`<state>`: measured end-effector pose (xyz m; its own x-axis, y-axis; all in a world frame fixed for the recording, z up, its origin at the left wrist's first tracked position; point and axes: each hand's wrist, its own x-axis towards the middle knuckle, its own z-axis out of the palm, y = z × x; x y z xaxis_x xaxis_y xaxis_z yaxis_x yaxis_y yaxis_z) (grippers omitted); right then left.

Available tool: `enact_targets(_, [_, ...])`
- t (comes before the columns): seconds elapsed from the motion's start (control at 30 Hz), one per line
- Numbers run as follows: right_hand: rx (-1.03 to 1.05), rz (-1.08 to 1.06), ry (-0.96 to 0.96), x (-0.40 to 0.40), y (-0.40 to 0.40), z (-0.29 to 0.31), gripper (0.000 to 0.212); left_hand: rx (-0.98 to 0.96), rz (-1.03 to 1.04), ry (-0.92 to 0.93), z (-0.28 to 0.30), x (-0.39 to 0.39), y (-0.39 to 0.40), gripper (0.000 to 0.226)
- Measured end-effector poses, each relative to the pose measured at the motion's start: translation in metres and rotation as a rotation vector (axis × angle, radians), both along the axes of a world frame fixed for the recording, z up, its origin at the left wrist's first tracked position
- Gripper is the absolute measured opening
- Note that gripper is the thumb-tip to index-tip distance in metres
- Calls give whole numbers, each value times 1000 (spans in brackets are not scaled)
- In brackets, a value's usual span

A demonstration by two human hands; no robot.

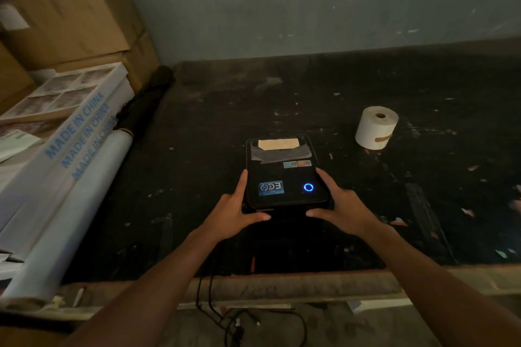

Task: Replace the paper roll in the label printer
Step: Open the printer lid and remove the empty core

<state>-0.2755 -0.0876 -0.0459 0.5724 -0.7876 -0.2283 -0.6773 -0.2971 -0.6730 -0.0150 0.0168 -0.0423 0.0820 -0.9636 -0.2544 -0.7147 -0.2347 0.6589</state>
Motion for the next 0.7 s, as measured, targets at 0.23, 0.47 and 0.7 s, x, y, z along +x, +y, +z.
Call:
enact_targets(0.23, [44, 12, 27, 0, -1, 8, 109, 35, -12, 31, 4, 2, 0, 126])
enact_targets(0.47, [-5, 94, 157, 2, 3, 19, 106, -1, -47, -188, 7, 2, -1, 123])
enact_targets(0.7, [-86, 74, 202, 3, 2, 27, 105, -109, -88, -256, 7, 8, -8, 128])
